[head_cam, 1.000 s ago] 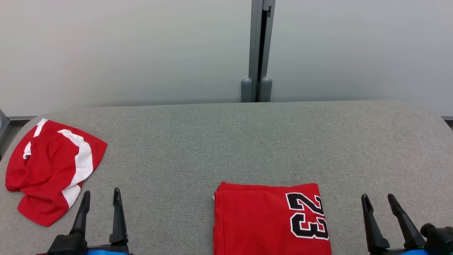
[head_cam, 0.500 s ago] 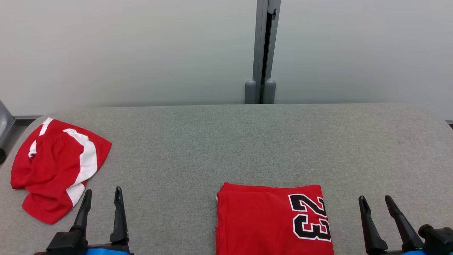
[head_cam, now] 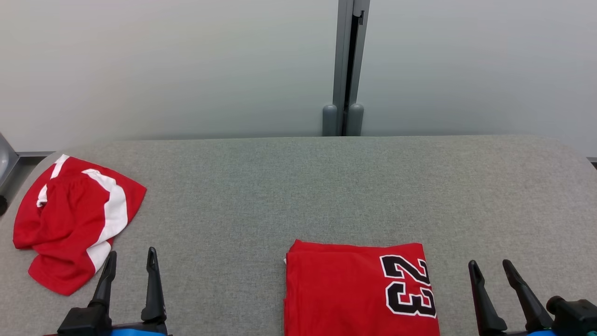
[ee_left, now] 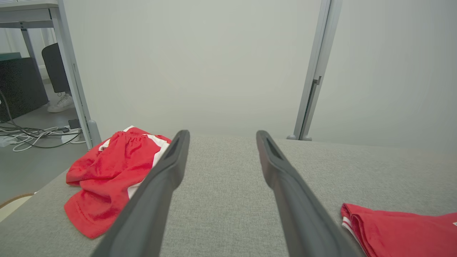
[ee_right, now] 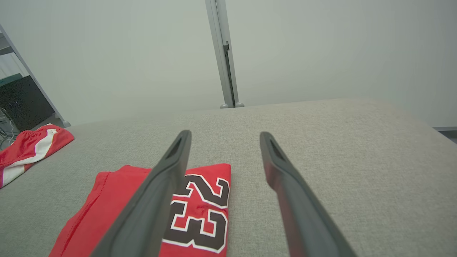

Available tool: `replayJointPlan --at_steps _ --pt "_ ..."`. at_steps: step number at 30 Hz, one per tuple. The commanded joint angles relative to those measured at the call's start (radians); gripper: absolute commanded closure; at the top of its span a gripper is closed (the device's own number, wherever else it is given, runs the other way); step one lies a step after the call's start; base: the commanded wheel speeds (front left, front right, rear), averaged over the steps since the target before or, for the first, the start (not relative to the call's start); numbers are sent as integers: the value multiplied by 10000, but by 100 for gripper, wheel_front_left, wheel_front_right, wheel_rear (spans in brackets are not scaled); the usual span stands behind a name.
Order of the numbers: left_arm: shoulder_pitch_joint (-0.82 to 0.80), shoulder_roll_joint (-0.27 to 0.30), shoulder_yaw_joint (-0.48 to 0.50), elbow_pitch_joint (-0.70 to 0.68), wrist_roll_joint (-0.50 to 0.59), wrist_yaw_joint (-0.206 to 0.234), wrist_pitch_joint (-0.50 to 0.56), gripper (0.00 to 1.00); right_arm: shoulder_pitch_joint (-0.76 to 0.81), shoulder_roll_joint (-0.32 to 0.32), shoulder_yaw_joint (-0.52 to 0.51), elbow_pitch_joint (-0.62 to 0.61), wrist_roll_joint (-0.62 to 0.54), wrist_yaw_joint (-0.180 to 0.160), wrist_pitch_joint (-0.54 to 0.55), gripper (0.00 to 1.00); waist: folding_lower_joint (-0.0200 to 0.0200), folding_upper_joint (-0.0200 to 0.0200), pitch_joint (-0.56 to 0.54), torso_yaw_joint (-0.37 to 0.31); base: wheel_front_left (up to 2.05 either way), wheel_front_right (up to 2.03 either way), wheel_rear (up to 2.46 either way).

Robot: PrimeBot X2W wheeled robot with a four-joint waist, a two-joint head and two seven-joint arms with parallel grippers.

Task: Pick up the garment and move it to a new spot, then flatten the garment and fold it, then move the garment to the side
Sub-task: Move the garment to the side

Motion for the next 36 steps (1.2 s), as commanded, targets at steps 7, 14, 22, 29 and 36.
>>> replayJointPlan --at_steps 7,14,22,29,36 --pt "81 103 27 -119 -92 98 -8 0 -584 -3 321 4 -319 4 186 0 0 0 57 -48 0 0 0" --pt "-140 118 -128 -69 -95 112 -80 0 -1725 -7 651 729 -672 3 903 0 0 0 204 120 0 0 0" --pt "-320 100 -287 77 -156 99 -176 0 -2058 -19 361 2576 -862 3 996 0 0 0 440 583 0 0 0" --pt "-560 92 -365 169 -189 168 -294 0 -2204 -32 324 3987 -894 3 640 0 0 0 895 798 0 0 0" --pt "-772 90 -436 312 -239 211 -409 0 -2580 -26 427 5329 -809 3 251 0 0 0 1145 873 0 0 0"
